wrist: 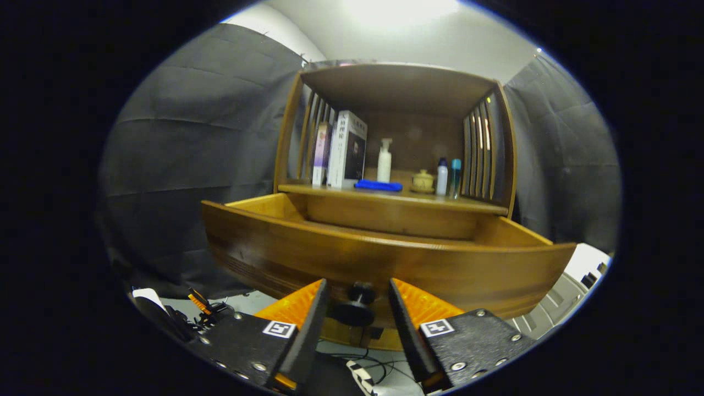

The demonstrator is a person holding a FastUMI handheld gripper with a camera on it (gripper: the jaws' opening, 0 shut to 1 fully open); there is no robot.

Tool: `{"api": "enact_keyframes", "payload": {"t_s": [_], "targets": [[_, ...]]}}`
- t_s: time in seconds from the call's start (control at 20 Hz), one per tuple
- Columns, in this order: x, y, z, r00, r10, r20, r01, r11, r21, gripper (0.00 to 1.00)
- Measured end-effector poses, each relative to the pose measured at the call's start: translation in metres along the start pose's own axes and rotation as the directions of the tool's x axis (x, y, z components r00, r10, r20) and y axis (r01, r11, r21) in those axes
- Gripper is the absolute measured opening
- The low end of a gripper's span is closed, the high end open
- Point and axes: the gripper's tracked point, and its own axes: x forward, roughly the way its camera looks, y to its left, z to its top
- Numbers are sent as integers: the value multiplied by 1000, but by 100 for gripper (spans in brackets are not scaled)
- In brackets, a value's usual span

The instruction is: Pull open the drawer, take out the items inside it, and place them on the countertop above the cabinet.

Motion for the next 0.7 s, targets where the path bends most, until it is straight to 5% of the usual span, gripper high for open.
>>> {"api": "enact_keyframes", "payload": {"t_s": [0.25, 0.7], "targets": [[4, -5, 45, 999, 25, 25, -27, 997, 76, 89], [40, -28, 108, 999, 28, 31, -31, 996, 84, 93]]}}
